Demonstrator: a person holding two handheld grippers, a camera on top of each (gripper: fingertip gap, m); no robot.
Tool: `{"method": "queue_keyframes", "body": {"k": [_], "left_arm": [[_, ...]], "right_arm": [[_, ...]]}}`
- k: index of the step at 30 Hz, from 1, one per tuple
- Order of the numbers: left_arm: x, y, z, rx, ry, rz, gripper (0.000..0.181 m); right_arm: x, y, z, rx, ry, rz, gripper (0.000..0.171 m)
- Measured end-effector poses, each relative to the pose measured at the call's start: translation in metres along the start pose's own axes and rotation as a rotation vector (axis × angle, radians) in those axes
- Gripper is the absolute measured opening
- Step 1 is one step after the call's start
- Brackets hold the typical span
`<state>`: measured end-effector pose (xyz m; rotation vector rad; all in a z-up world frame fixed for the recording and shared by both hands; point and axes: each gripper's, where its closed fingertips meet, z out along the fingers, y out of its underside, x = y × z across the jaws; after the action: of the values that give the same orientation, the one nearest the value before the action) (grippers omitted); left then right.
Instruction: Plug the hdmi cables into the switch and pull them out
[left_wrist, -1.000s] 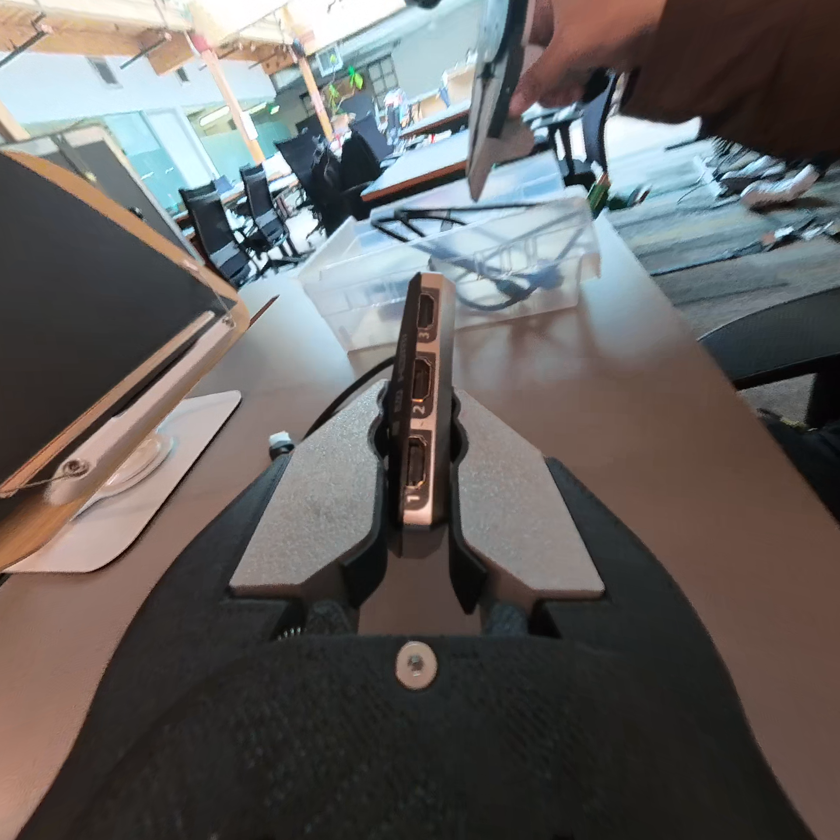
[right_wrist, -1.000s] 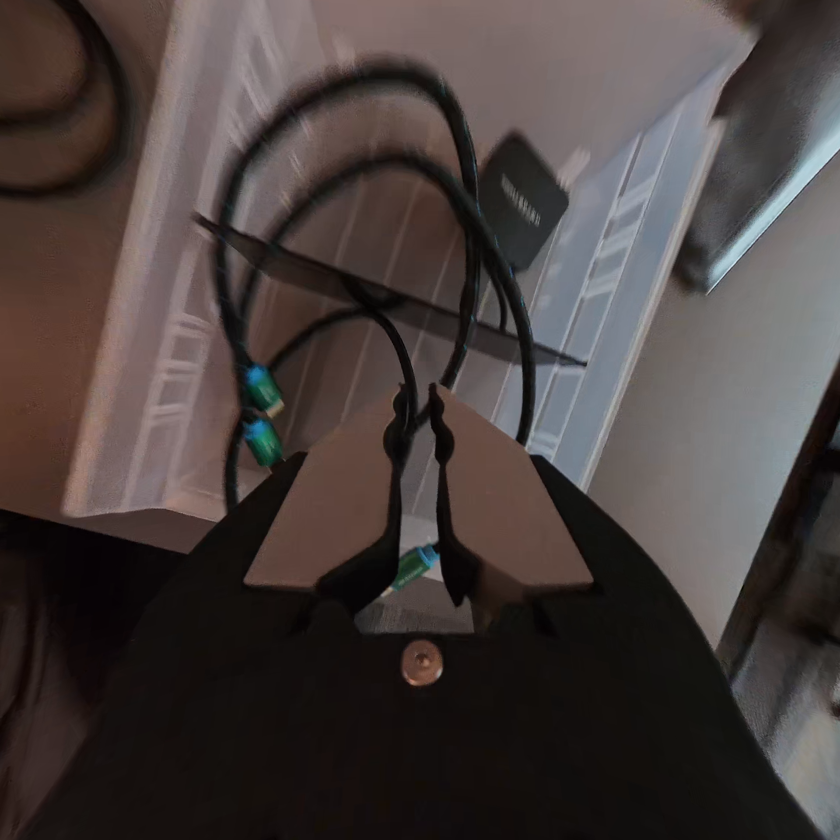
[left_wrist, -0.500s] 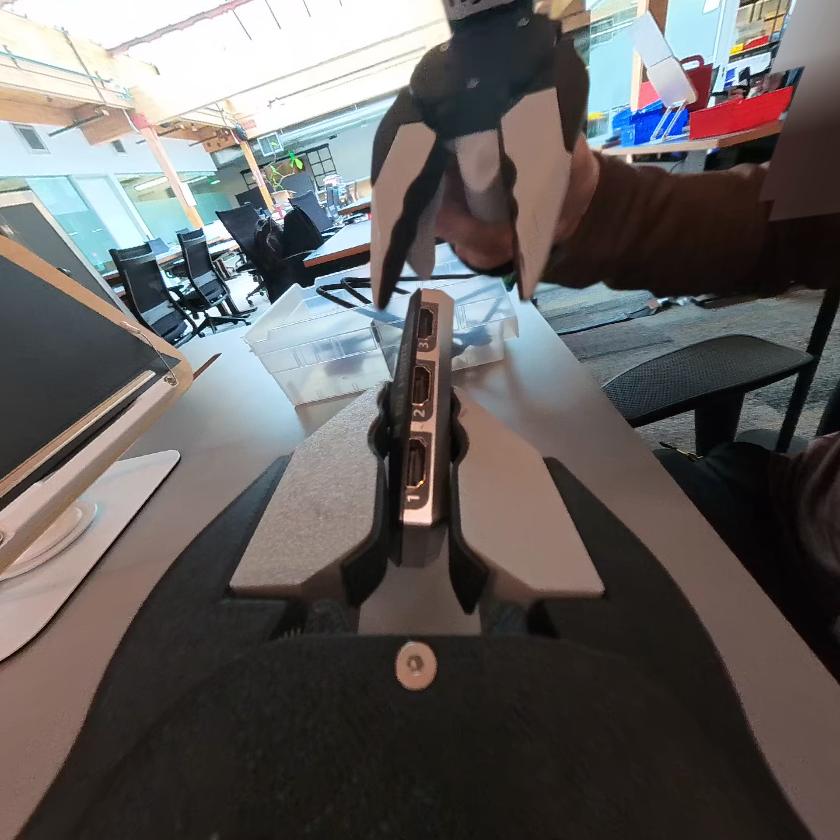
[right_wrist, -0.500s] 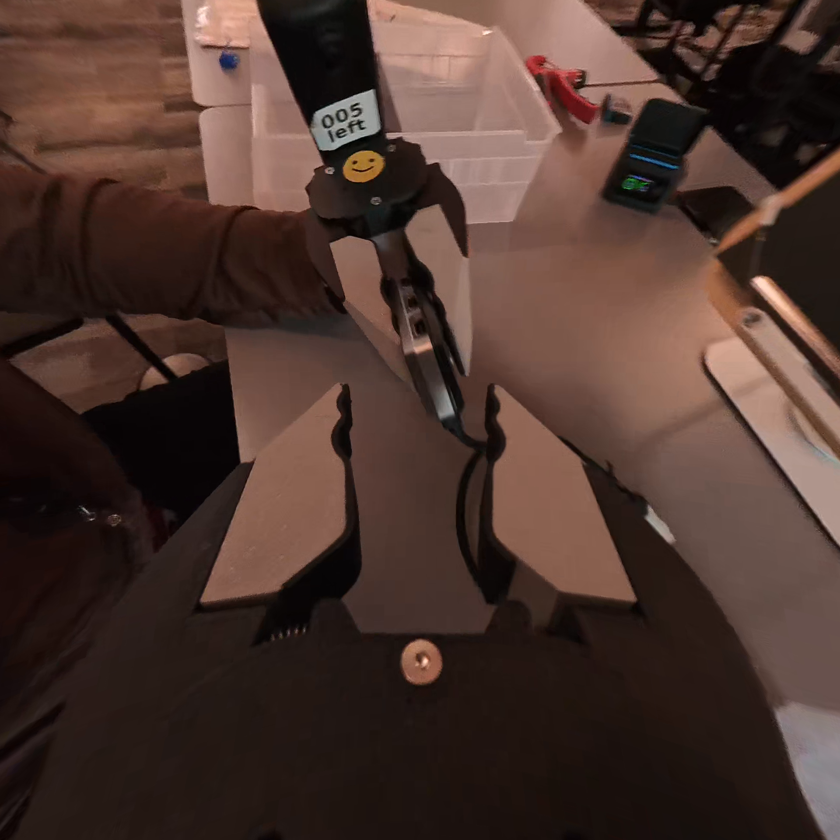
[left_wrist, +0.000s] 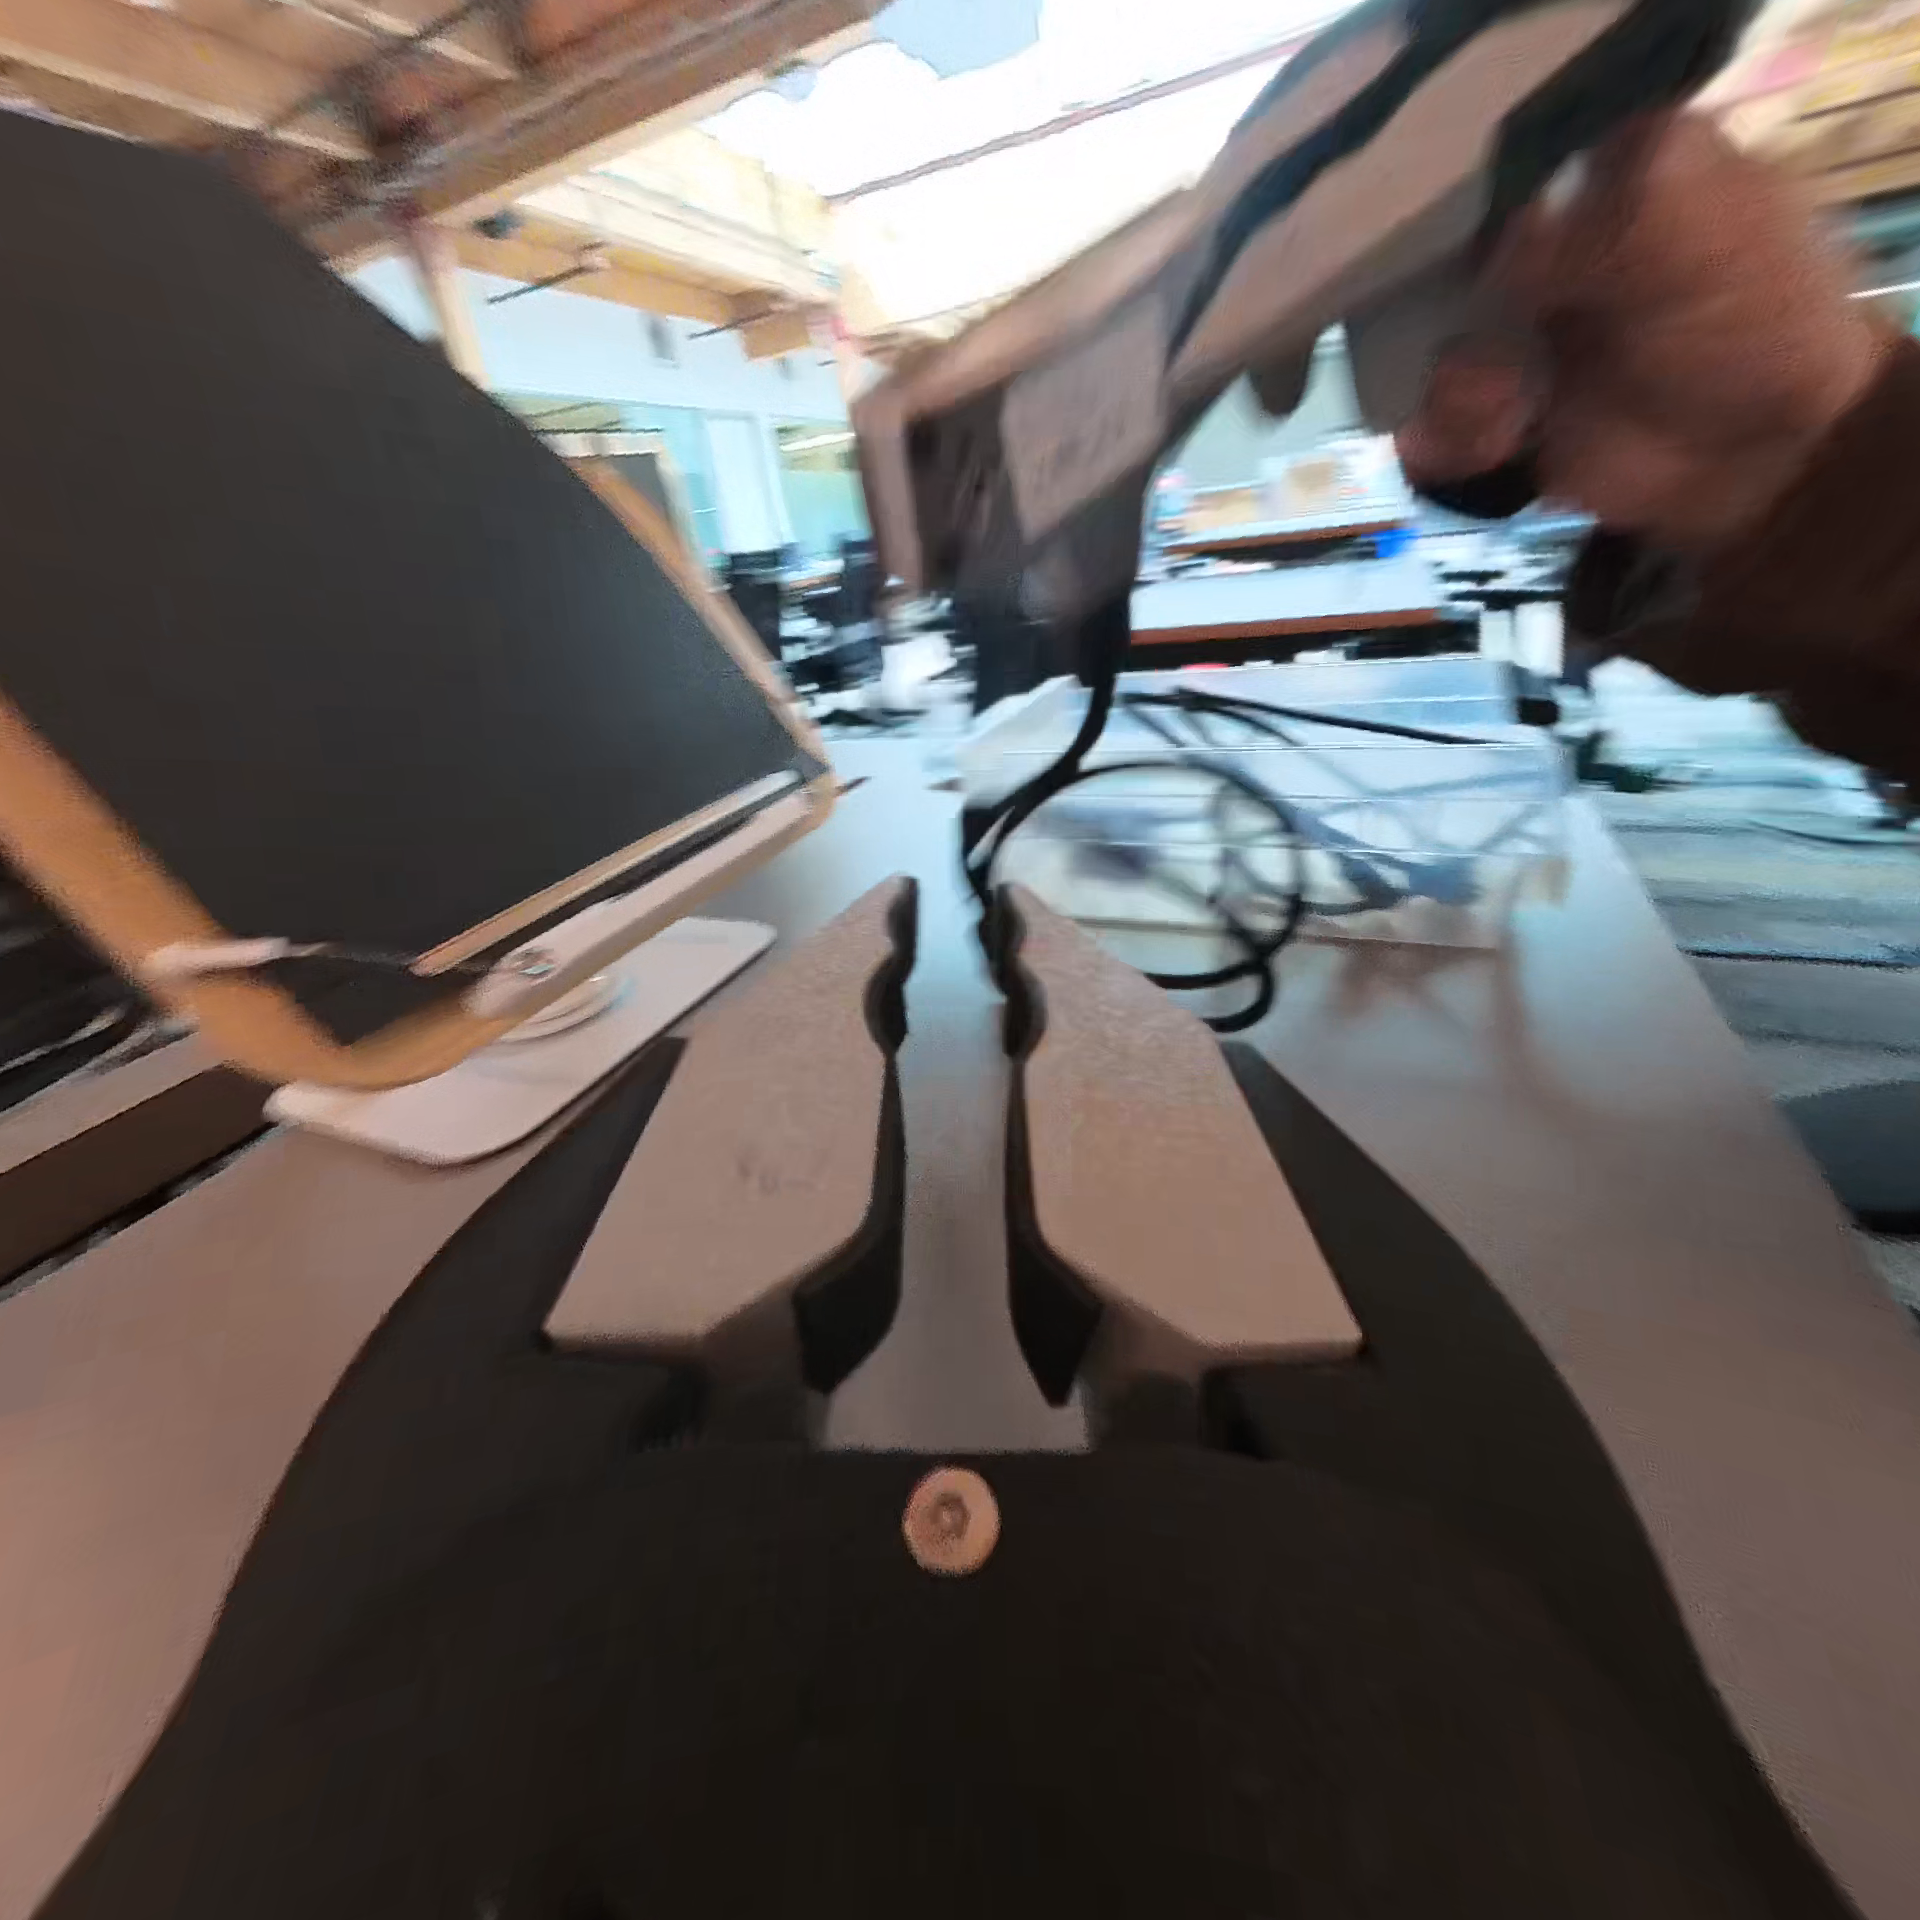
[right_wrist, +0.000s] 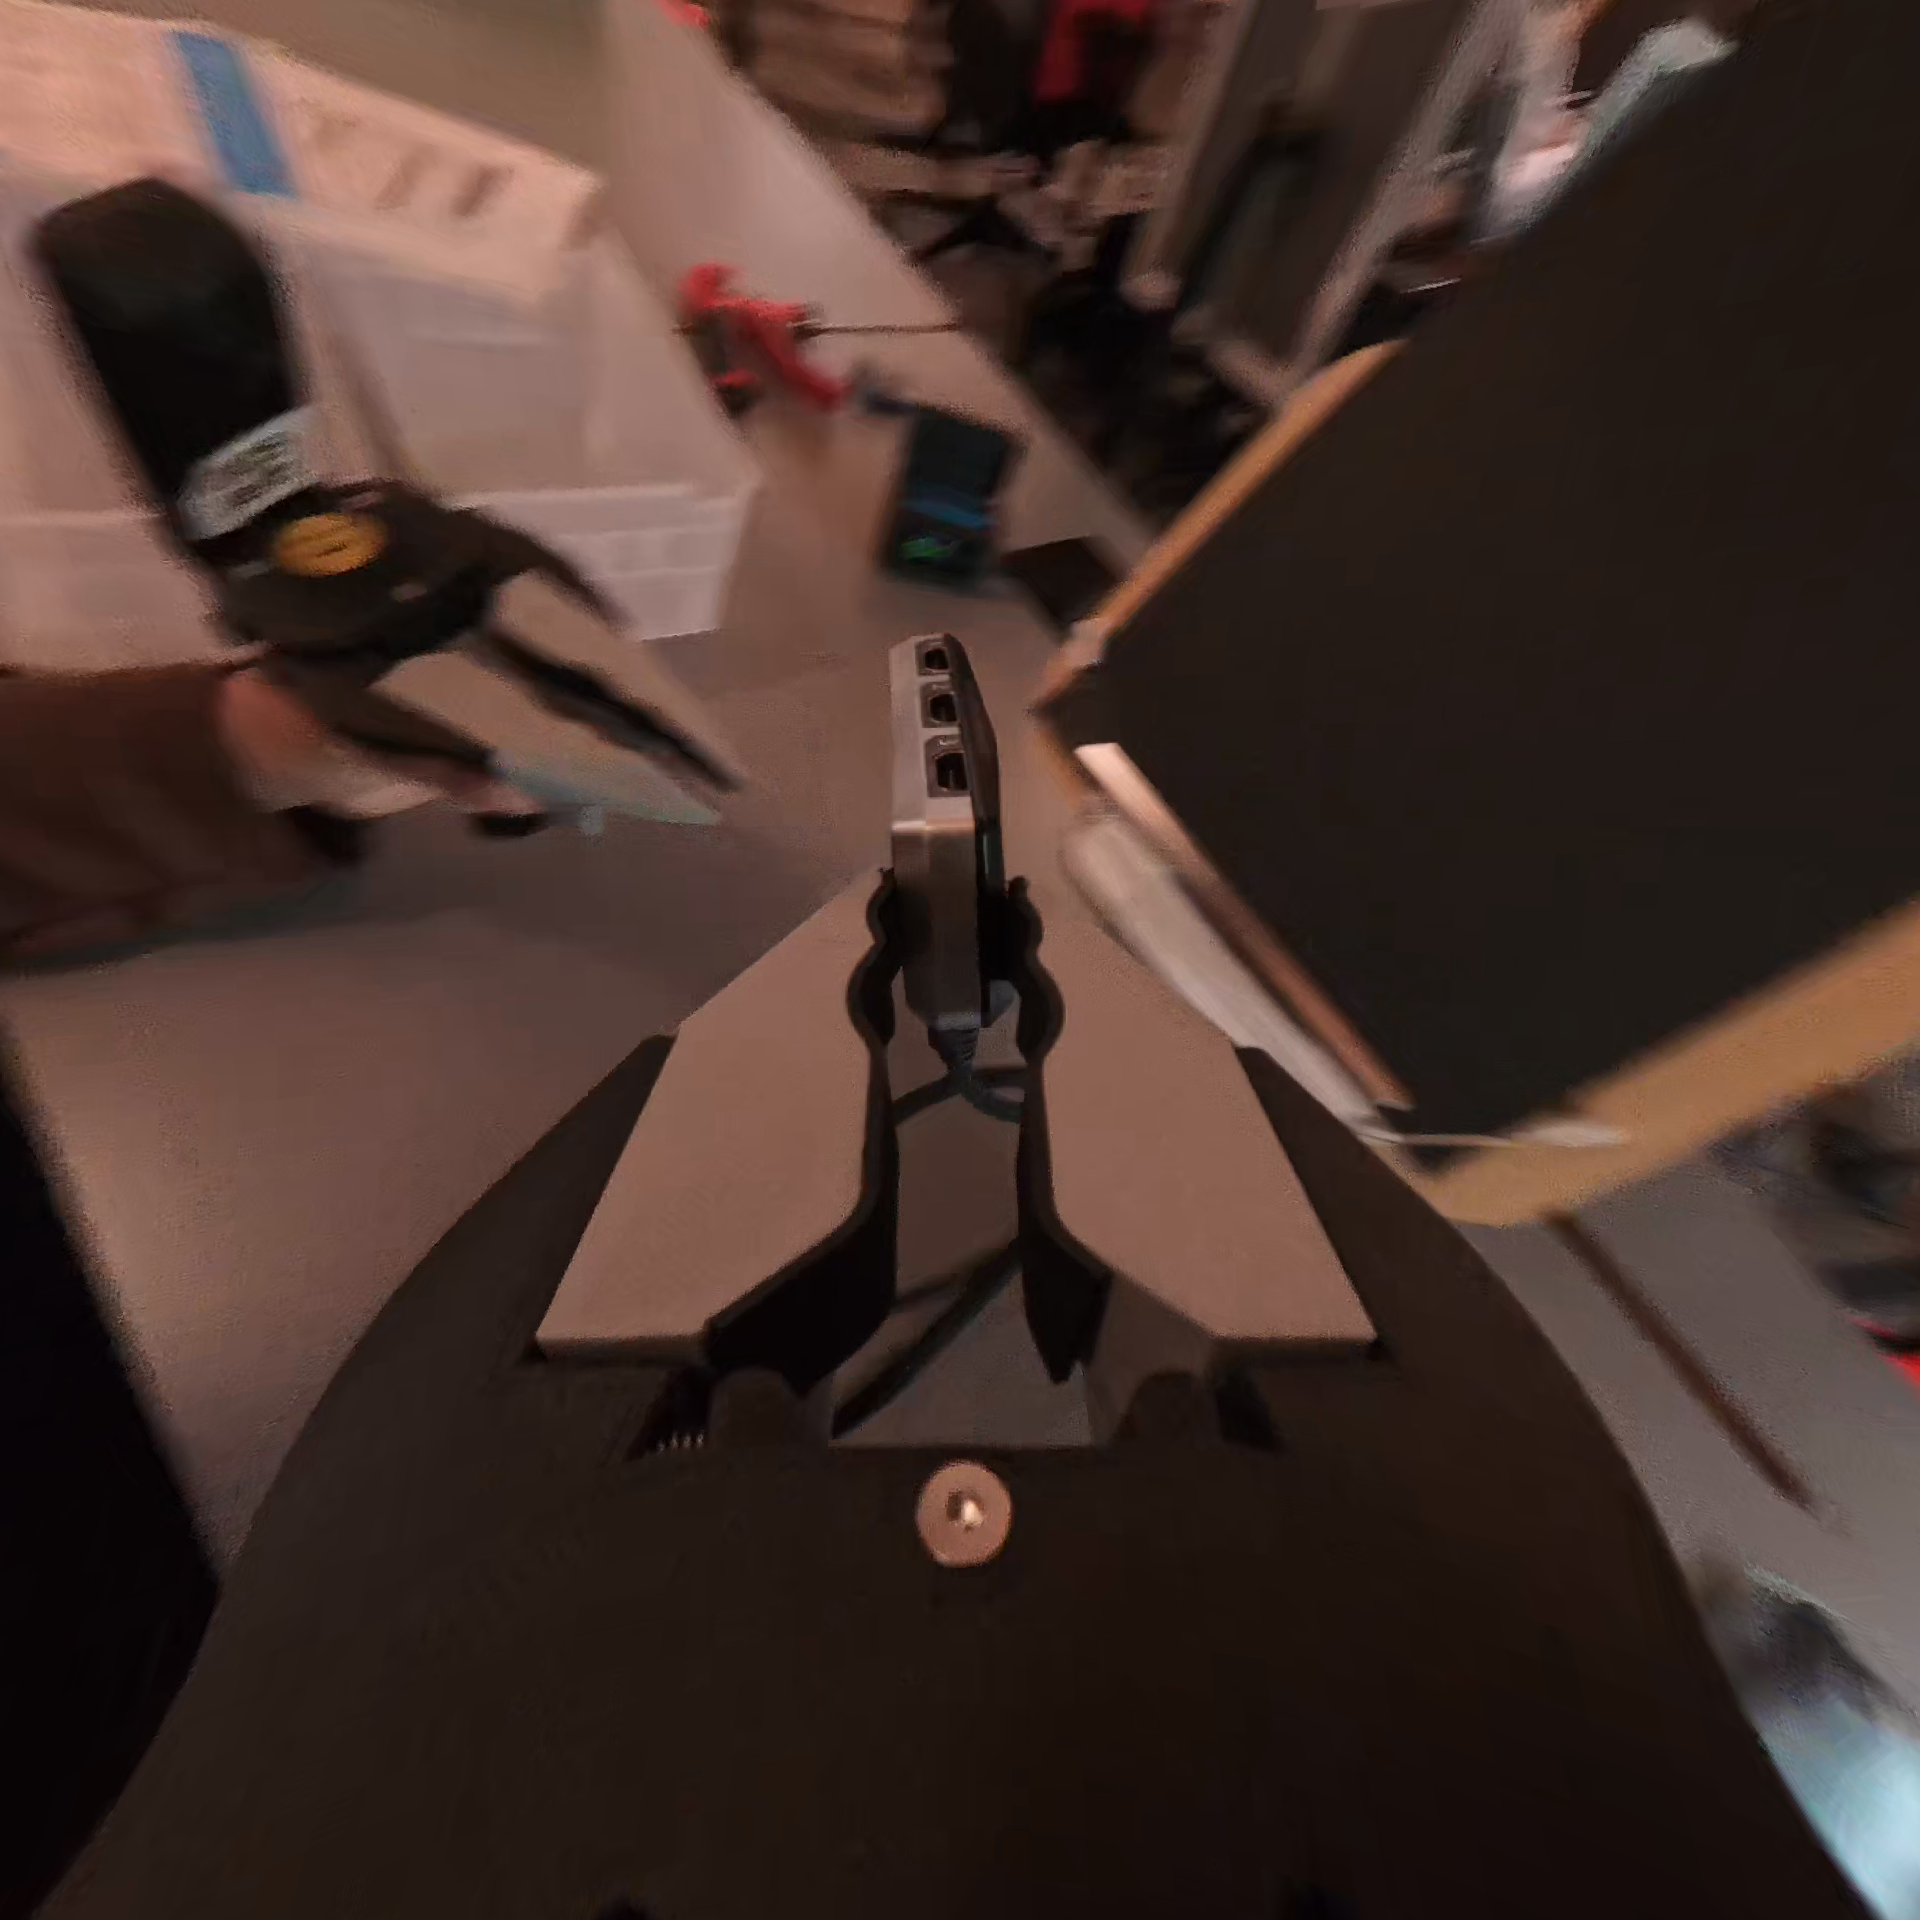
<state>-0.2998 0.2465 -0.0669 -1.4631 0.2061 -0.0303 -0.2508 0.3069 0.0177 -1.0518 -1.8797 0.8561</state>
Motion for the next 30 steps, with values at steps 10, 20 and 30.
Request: {"method": "queue_keyframes", "body": {"k": [10,20,30], "left_arm": [[-0.031,0.032,0.0,-0.158,-0.188,0.04,0.0],[-0.03,0.048,0.005,-0.226,-0.17,0.016,0.0],[-0.036,0.052,0.003,-0.234,-0.175,-0.07,0.0]], "right_arm": [[0.17,-0.062,-0.119,0.113,0.423,0.07,0.016],[0.266,0.008,-0.137,0.002,0.657,0.226,0.016],[0.274,0.069,-0.1,-0.101,0.641,0.412,0.016]]}}
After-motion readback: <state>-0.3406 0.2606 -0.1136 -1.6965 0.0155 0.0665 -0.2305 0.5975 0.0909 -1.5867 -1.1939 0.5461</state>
